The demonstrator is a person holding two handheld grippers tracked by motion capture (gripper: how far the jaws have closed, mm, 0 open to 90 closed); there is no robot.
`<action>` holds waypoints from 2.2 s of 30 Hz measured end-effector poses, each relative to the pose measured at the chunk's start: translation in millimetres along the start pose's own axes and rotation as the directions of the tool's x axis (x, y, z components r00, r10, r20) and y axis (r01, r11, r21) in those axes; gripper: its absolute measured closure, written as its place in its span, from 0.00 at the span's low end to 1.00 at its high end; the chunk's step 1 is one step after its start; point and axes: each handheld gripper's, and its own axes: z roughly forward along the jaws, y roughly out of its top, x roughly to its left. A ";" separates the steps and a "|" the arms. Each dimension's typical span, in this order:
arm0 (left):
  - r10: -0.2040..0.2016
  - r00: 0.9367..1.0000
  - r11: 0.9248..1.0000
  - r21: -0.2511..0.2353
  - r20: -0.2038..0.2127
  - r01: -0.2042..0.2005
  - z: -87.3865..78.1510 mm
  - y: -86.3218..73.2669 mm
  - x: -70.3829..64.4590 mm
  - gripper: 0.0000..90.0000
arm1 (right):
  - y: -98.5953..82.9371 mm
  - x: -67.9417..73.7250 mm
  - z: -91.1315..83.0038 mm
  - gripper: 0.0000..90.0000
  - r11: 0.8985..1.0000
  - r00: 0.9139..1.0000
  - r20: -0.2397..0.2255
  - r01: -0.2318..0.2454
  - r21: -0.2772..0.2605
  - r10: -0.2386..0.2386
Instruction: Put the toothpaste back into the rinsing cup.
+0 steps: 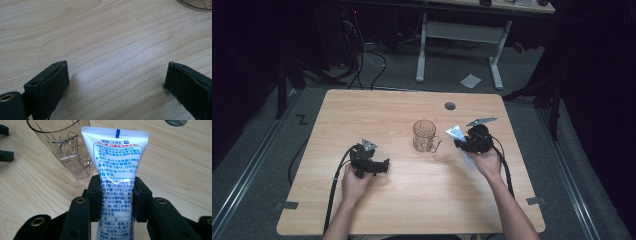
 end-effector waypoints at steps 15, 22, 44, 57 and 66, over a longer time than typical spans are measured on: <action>0.000 1.000 1.000 0.000 0.001 0.000 -0.1 -0.1 0.1 0.07 | 8.7 3.5 -14.7 0.73 0.995 1.000 -0.027 -0.004 -0.096 0.001; 0.000 1.000 1.000 0.000 0.000 0.000 -0.1 -0.1 0.0 0.07 | 19.1 7.6 -25.8 0.73 0.992 0.999 -0.036 0.019 -0.127 -0.023; 0.000 1.000 1.000 0.000 0.000 0.000 -0.1 0.0 0.0 0.07 | 45.1 24.0 -41.4 0.73 0.957 0.989 -0.130 0.023 -0.290 -0.064; 0.000 1.000 1.000 -0.001 -0.001 0.000 0.2 0.2 0.0 0.07 | 63.1 27.9 -41.3 0.73 0.940 0.988 -0.136 0.022 -0.341 -0.073; 0.001 1.000 1.000 0.000 0.000 -0.001 0.2 0.3 0.1 0.07 | 77.0 32.8 -35.6 0.73 0.940 0.989 -0.119 0.037 -0.339 -0.082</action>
